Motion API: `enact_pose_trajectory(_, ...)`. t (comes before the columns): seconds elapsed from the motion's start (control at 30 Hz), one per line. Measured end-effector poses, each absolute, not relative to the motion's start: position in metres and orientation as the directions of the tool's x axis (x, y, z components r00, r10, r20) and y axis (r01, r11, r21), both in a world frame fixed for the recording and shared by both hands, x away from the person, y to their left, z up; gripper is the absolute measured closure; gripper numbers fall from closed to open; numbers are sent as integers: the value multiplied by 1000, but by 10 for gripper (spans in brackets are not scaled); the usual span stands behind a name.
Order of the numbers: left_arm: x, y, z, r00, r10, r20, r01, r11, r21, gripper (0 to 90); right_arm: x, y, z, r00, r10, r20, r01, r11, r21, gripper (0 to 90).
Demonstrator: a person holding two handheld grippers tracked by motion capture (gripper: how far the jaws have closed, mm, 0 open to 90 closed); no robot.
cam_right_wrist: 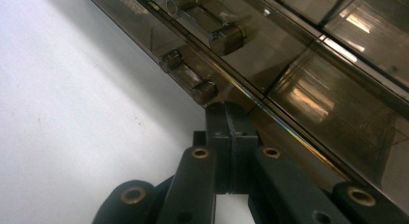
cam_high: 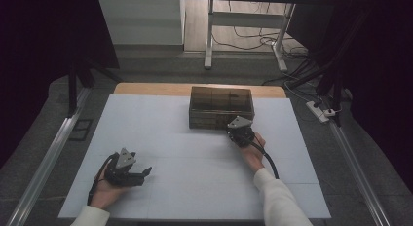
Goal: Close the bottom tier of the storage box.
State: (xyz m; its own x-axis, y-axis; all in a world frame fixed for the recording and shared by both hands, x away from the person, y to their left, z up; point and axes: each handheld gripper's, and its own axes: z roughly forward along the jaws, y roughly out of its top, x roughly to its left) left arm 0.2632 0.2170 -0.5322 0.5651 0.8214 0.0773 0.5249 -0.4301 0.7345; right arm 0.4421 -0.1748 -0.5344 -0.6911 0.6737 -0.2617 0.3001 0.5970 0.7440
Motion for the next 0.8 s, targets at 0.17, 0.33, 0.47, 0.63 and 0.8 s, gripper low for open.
enact_pose_trajectory(0.17, 263, 218, -532, 561, 824, 76, 527, -426, 735, 183, 439, -177, -533, -692, 674, -260, 301, 595, 745, 899)
enact_pose_trajectory(0.33, 263, 217, -532, 563, 822, 81, 523, -431, 735, 183, 434, -179, -530, -700, 667, -254, 296, 595, 747, 899)
enact_pose_trajectory(0.47, 263, 218, -532, 564, 822, 79, 523, -430, 736, 183, 429, -181, -530, -706, 663, -248, 302, 599, 742, 899)
enact_pose_trajectory(0.63, 262, 219, -531, 561, 824, 78, 522, -425, 739, 183, 421, -189, -526, -722, 653, -228, 304, 595, 744, 881)
enact_pose_trajectory(0.8, 262, 218, -531, 561, 824, 78, 522, -425, 740, 183, 413, -199, -519, -744, 641, -191, 294, 570, 767, 775)
